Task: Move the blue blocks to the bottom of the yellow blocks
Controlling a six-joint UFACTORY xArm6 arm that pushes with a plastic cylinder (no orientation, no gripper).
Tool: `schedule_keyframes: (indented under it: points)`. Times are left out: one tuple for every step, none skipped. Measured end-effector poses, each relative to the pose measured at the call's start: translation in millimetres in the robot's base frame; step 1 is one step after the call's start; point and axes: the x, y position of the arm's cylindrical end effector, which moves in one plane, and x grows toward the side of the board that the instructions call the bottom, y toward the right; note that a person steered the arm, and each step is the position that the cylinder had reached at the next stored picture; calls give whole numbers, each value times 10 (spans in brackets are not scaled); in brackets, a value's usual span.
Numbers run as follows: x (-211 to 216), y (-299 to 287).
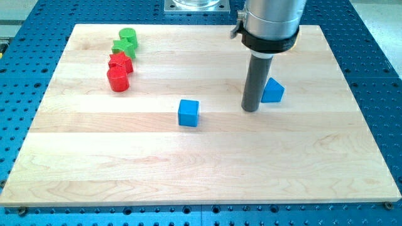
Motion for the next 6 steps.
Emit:
schedule_keyframes:
  points:
    - [-248,448]
    - [-110,689]
    - [861,-6]
    - [866,-1313]
    - [388,-1326]
    - [-66,-495]
